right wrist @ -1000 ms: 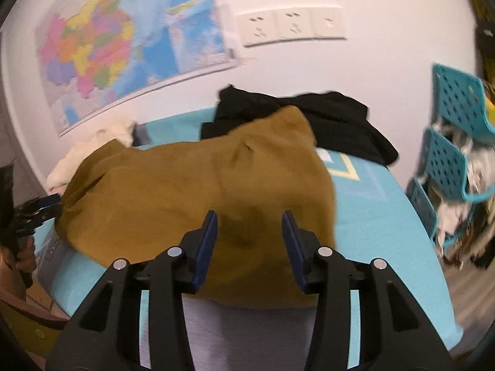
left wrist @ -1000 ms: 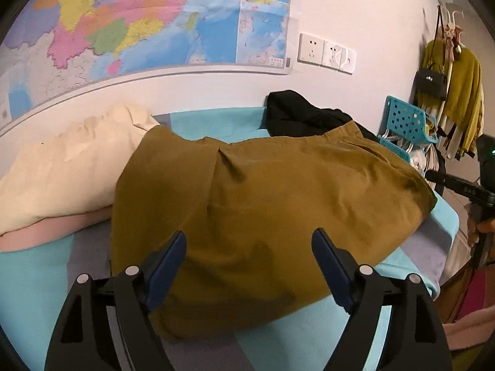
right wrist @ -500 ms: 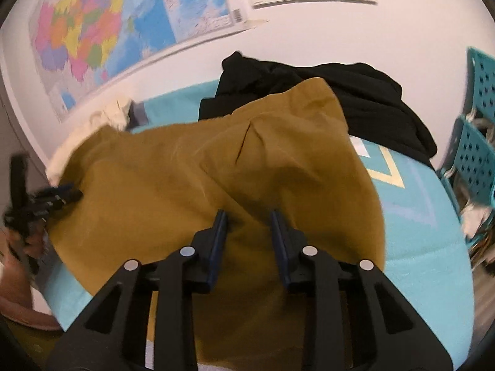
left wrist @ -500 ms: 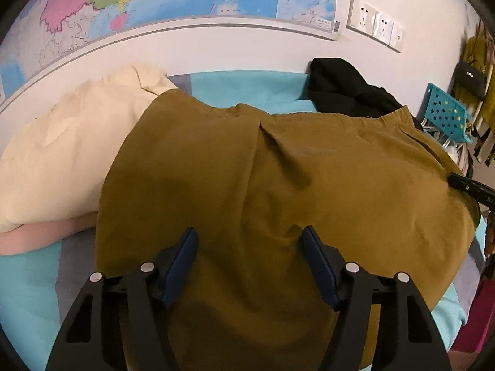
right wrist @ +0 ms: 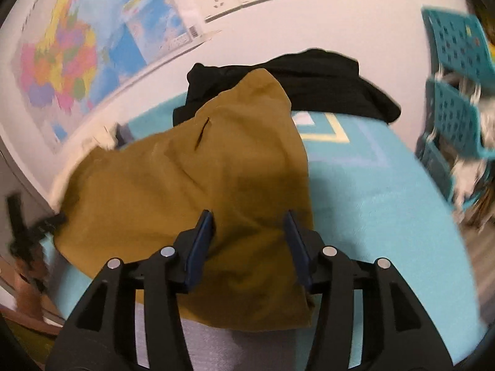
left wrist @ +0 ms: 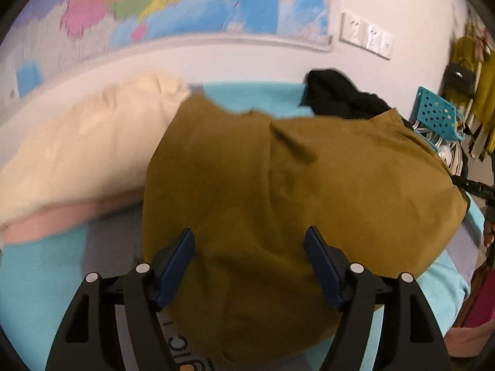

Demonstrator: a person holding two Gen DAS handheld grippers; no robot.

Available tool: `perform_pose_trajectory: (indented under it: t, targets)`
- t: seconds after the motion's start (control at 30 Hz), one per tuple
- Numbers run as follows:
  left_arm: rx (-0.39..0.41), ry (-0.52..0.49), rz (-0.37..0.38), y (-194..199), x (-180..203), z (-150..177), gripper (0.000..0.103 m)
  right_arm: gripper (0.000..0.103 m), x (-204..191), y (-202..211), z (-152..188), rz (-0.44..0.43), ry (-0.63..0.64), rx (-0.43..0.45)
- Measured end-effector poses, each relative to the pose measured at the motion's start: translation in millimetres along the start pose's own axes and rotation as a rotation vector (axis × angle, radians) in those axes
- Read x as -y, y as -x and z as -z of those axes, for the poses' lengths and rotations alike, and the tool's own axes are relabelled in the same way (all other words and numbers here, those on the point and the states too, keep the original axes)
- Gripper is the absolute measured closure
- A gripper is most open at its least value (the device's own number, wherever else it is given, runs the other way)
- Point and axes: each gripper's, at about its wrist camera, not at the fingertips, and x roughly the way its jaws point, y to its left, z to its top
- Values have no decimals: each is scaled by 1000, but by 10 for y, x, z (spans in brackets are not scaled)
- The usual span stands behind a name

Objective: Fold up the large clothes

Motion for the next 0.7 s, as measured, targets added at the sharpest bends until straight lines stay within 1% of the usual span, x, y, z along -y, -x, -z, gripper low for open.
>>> perform_pose_trajectory:
  t: [0.03, 0.1, 0.17, 0.27, 0.33, 0.43, 0.5, 0.57, 0.7]
  targets:
    - [3, 7, 1, 6, -10, 6, 31, 56, -42, 11, 10, 24, 18, 10]
    - [10, -5, -24, 19, 31, 0, 31, 55, -119, 26, 18, 64, 38, 16]
    - [11, -11, -50, 18, 78, -6, 31, 53, -181, 77, 14, 79, 56, 25]
    - [15, -16, -79, 29, 131, 11, 31, 53, -249, 187, 34, 77, 74, 44]
    - [17, -12, -89, 53, 141, 24, 31, 52, -320, 273, 59, 69, 101, 58]
    - [20, -14, -103, 84, 155, 36, 31, 48, -442, 378, 74, 60, 139, 81]
    - [25, -23, -118, 112, 185, 43, 31, 47, -571, 458, 83, 39, 177, 98]
    - [29, -27, -122, 132, 207, 49, 29, 42, -738, 504, 98, 21, 237, 113]
    - [36, -36, -115, 165, 250, 74, 27, 42, -1108, 445, 180, -21, 357, 93]
